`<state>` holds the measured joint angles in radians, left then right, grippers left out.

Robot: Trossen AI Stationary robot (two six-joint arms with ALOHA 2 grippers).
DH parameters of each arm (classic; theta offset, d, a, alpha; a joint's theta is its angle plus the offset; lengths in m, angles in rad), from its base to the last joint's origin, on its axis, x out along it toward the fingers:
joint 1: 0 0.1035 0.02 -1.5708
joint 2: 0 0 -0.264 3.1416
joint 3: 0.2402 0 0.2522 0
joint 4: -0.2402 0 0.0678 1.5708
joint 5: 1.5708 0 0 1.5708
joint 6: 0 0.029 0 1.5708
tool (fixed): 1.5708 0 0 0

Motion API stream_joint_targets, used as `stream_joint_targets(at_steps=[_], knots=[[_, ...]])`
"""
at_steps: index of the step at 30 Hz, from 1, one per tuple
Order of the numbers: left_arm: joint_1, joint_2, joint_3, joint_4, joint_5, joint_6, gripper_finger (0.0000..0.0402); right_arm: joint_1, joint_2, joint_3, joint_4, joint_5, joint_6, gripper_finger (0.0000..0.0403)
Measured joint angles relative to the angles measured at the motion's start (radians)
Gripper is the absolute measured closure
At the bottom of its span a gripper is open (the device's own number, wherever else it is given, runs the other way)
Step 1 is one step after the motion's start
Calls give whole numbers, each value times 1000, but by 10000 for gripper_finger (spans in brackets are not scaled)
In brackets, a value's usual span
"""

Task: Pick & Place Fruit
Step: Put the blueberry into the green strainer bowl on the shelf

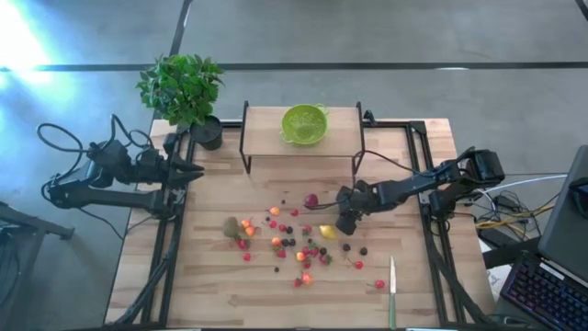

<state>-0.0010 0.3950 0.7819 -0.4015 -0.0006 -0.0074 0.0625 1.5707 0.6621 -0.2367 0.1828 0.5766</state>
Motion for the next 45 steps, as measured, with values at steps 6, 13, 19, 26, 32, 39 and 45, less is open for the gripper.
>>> stream_joint_targets(at_steps=[6,13,19,26,32,39,45], knots=[[0,0,0,0,0,0,339,3,-1,-11,24,3,0,279],[1,0,0,0,0,0,339,3,0,-12,31,4,-2,315],[1,0,0,0,0,0,339,2,0,-12,33,3,-8,362],[1,0,0,0,0,0,339,2,0,-12,32,2,-12,364],[1,0,0,0,0,0,339,3,-7,6,20,-20,-58,357],[1,0,0,0,0,0,339,3,-9,75,5,-54,-148,369],[1,0,0,0,0,0,339,0,-10,196,-62,-71,-280,357]])
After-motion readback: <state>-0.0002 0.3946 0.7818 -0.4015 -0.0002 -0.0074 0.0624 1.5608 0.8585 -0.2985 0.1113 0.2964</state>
